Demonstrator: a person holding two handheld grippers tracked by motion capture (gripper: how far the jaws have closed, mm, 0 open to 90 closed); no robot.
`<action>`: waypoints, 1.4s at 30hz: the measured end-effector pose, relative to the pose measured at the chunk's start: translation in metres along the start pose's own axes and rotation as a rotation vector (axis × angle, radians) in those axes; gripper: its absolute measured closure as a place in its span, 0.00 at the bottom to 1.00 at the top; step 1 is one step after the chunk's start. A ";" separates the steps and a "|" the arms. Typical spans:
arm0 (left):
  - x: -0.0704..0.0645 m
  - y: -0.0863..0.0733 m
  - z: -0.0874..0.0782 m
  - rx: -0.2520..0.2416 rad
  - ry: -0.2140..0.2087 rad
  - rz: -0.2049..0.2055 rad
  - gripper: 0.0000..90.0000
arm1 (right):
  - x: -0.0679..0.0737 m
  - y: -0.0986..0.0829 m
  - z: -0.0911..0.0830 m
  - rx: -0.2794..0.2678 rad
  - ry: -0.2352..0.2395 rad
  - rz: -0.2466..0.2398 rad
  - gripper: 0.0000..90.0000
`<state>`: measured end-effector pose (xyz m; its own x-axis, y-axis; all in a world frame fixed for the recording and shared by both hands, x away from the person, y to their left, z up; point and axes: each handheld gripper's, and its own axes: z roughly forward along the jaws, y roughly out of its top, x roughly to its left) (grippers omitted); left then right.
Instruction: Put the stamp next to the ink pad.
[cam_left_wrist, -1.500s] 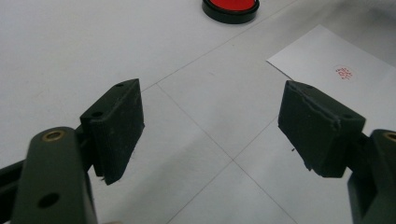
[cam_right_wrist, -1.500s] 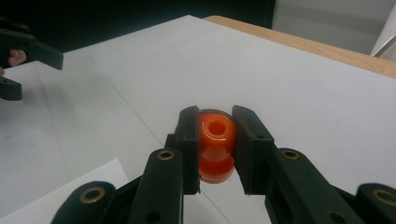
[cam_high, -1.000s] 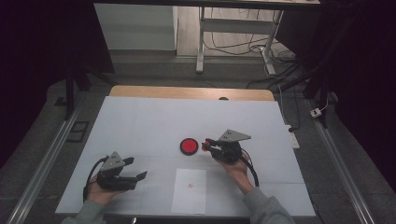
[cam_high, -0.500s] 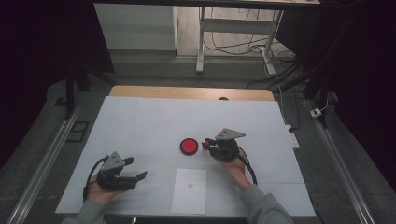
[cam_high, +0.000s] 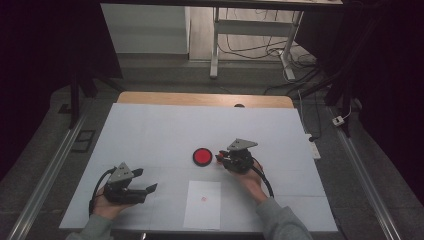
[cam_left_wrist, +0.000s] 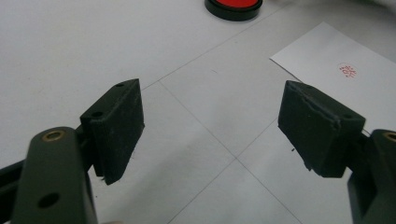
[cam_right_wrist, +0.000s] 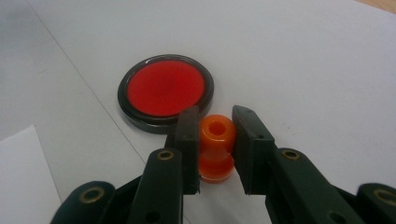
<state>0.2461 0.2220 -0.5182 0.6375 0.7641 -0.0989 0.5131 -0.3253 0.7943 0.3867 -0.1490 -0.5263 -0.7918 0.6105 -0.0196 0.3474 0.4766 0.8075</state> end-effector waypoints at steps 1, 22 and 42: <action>0.000 0.000 0.000 0.000 0.000 0.000 0.25 | 0.000 0.000 0.000 -0.001 0.002 0.003 0.80; 0.002 0.001 0.000 -0.005 -0.005 -0.011 0.26 | -0.002 0.000 -0.003 -0.044 0.011 0.033 0.57; 0.002 -0.001 0.001 0.001 -0.001 -0.009 0.26 | 0.001 0.001 -0.044 -0.123 0.055 -0.006 0.44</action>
<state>0.2473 0.2229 -0.5197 0.6334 0.7665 -0.1064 0.5195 -0.3192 0.7926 0.3644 -0.1758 -0.5000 -0.8215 0.5703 0.0046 0.2808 0.3974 0.8736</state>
